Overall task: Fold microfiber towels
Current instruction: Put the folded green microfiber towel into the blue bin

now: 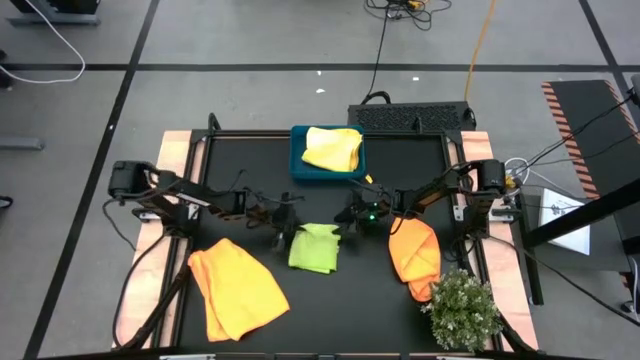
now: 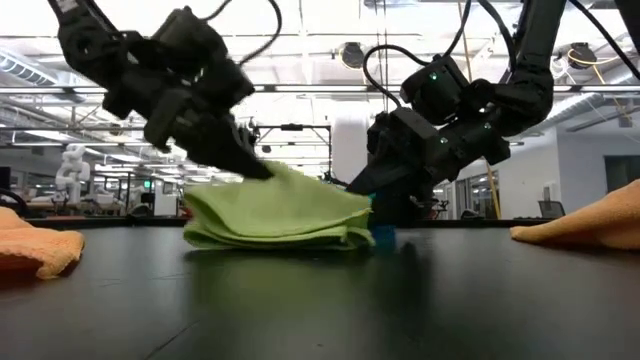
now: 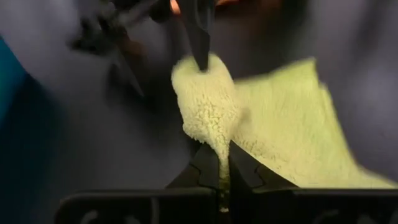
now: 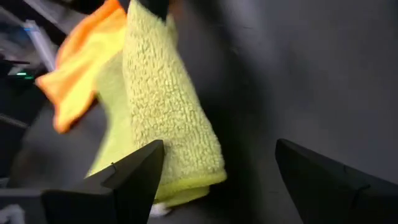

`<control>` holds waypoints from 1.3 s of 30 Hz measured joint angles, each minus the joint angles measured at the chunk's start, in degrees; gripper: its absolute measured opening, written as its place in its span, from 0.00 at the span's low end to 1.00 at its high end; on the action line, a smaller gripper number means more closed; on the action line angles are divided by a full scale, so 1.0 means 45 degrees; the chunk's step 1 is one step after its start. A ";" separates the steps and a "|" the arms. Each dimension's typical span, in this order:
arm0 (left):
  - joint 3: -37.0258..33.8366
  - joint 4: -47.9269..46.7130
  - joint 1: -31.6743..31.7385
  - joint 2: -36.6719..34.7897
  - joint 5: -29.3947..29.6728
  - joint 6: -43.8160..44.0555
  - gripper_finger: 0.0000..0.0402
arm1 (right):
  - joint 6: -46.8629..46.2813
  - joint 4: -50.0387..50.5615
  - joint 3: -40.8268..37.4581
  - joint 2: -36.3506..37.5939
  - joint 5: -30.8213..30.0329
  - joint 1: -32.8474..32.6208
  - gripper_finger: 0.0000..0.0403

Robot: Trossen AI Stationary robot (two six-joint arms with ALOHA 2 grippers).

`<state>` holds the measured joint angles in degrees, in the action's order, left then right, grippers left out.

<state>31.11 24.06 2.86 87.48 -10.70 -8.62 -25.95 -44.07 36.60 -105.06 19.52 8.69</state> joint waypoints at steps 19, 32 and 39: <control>-0.0005 -0.1212 -0.0094 -0.0873 0.0717 0.0248 0.01 | 0.0214 -0.2024 -0.0005 0.0010 0.1289 -0.0484 0.58; 0.0000 -0.1144 -0.0652 -0.0873 0.0773 -0.0301 0.03 | 0.0148 -0.1216 0.0266 0.0005 0.0605 -0.0221 0.76; 0.0010 -0.0954 -0.0652 -0.0878 0.0827 -0.0364 0.01 | 0.0567 -0.0422 0.0537 0.0005 0.0995 -0.0561 0.81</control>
<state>31.16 19.77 -0.08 83.53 -6.98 -10.26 -23.40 -45.97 39.01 -105.03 24.00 6.16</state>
